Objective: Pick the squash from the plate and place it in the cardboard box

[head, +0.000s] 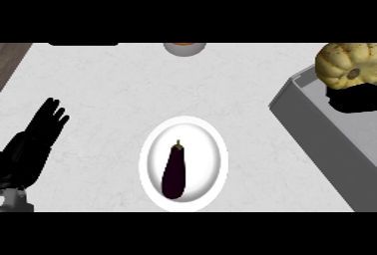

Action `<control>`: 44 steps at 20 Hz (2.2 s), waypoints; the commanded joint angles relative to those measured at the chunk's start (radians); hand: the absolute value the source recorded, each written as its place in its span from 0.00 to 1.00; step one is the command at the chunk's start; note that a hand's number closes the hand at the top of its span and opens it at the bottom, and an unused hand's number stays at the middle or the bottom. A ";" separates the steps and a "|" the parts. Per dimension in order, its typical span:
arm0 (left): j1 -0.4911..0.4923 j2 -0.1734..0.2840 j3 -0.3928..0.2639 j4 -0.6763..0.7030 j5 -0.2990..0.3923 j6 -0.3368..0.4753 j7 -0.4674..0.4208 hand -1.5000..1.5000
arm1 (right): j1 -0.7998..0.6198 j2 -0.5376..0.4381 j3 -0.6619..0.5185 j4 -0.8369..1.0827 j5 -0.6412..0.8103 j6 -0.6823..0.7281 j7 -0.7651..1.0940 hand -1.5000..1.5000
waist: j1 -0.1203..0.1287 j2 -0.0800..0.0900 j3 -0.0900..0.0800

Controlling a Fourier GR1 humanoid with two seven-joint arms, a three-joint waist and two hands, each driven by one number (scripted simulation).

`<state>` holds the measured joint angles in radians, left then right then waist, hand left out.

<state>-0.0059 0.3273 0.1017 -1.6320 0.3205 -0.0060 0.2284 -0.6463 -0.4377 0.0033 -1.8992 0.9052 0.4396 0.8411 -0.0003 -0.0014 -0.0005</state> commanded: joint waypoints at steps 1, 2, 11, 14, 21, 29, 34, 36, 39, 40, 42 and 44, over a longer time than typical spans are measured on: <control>-0.054 0.036 0.058 0.046 0.048 -0.053 0.030 0.50 | 0.015 -0.059 -0.079 0.027 -0.009 0.027 -0.049 1.00 | -0.001 0.001 0.000; -0.048 -0.020 -0.004 0.008 -0.021 0.015 0.017 0.50 | 0.061 -0.096 -0.103 0.091 -0.019 -0.008 -0.139 1.00 | -0.001 0.002 0.001; -0.019 -0.041 0.015 0.018 -0.042 -0.019 -0.002 0.50 | 0.060 -0.142 -0.196 0.377 -0.009 -0.193 -0.420 1.00 | 0.007 0.003 0.001; -0.051 0.021 0.086 0.048 0.003 -0.069 0.014 0.50 | 0.103 -0.120 -0.208 0.460 0.006 -0.283 -0.480 1.00 | 0.007 0.004 0.001; -0.005 -0.043 0.026 -0.015 -0.042 -0.051 0.008 0.50 | 0.124 -0.049 -0.196 0.689 0.000 -0.351 -0.563 1.00 | 0.018 0.006 0.001; 0.003 -0.036 0.057 -0.044 -0.036 -0.055 0.042 0.50 | 0.131 -0.089 -0.272 0.888 -0.078 -0.306 -0.671 0.00 | 0.012 0.003 0.001; -0.066 -0.044 0.046 0.050 -0.059 -0.056 0.036 0.50 | 0.125 -0.006 -0.312 0.841 -0.134 -0.462 -0.741 0.00 | 0.002 0.004 0.001; 0.001 -0.068 0.049 -0.012 -0.058 -0.040 0.008 0.50 | 0.153 0.026 -0.398 0.768 -0.236 -0.509 -0.767 0.00 | -0.007 -0.003 0.002; 0.006 -0.054 0.047 -0.050 -0.040 -0.047 0.061 0.50 | 0.102 0.063 -0.477 0.746 -0.323 -0.544 -0.708 0.00 | 0.001 -0.004 0.002; 0.033 -0.057 0.043 -0.019 -0.066 -0.067 -0.008 0.50 | 0.115 0.026 -0.534 0.774 -0.374 -0.544 -0.761 0.00 | -0.001 -0.001 0.002; 0.004 -0.055 0.065 -0.016 -0.052 -0.047 0.020 0.50 | 0.136 0.041 -0.572 0.706 -0.439 -0.532 -0.746 0.00 | -0.014 -0.004 0.001; 0.022 -0.017 0.100 -0.002 -0.020 -0.098 0.015 0.50 | 0.202 0.027 -0.605 0.635 -0.497 -0.485 -0.746 0.00 | -0.015 -0.005 0.000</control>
<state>0.0038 0.2787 0.1665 -1.6423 0.2746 -0.0687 0.2432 -0.5052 -0.4244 -0.5249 -1.1776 0.5180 -0.0620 0.1016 -0.0099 -0.0055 -0.0025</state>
